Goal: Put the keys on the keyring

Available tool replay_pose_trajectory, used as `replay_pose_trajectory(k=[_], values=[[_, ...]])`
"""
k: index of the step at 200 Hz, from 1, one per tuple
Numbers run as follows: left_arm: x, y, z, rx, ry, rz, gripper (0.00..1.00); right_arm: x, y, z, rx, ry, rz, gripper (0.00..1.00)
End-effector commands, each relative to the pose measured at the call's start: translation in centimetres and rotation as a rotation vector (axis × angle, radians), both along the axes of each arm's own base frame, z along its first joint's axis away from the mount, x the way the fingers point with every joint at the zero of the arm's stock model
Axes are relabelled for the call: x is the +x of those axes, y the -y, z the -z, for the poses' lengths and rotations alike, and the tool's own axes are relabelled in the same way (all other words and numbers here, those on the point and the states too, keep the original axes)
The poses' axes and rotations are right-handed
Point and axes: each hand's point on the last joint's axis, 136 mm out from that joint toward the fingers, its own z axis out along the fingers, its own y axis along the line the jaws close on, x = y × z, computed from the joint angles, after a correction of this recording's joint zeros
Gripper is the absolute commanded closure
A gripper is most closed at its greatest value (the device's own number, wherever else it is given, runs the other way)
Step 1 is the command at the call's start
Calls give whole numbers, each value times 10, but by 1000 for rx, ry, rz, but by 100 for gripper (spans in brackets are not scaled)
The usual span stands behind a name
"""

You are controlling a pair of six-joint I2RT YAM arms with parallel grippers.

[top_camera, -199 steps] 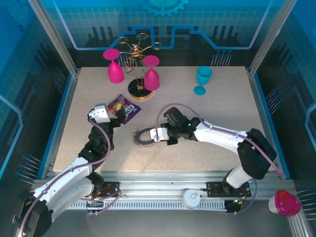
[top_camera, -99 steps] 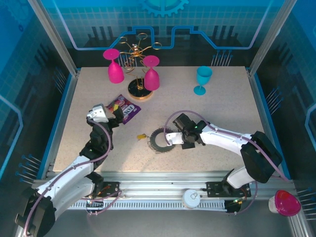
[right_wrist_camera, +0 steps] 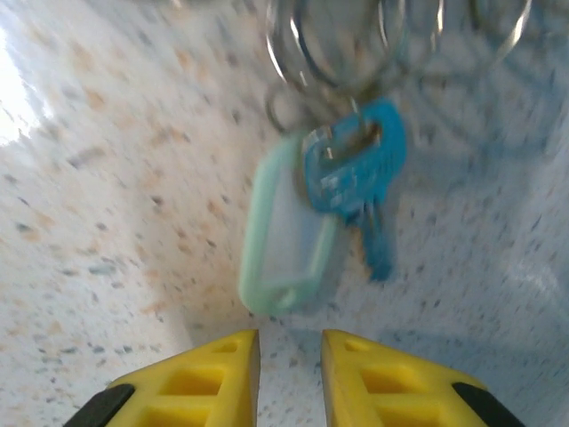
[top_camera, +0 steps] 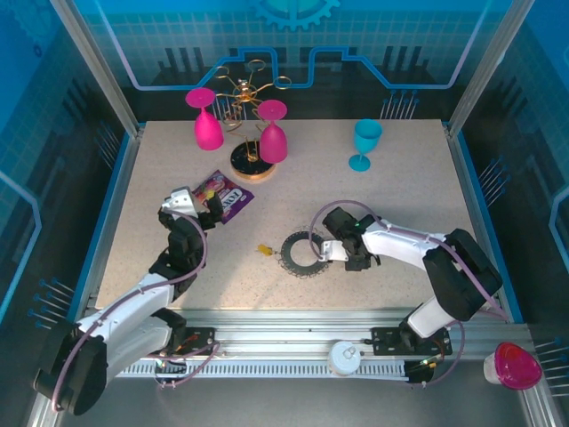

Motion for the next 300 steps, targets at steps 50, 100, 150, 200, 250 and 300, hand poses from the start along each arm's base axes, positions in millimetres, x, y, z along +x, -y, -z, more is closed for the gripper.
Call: replay_pose_trajectory(k=[50, 100, 150, 200, 250, 300], values=[[19, -10, 18, 104, -98, 62, 1, 69, -28, -118, 765, 385, 397, 59], [40, -14, 54, 96, -140, 194, 1, 137, 36, -144, 1187, 768, 713, 41], [54, -18, 80, 112, -82, 206, 1, 144, 38, -134, 1227, 813, 628, 39], [58, -12, 94, 123, -87, 242, 1, 151, 52, -139, 1192, 874, 684, 41], [70, -16, 99, 108, -162, 223, 0, 127, 65, -113, 1224, 871, 740, 37], [70, -28, 99, 98, -164, 153, 1, 138, 61, -82, 1311, 785, 737, 36]])
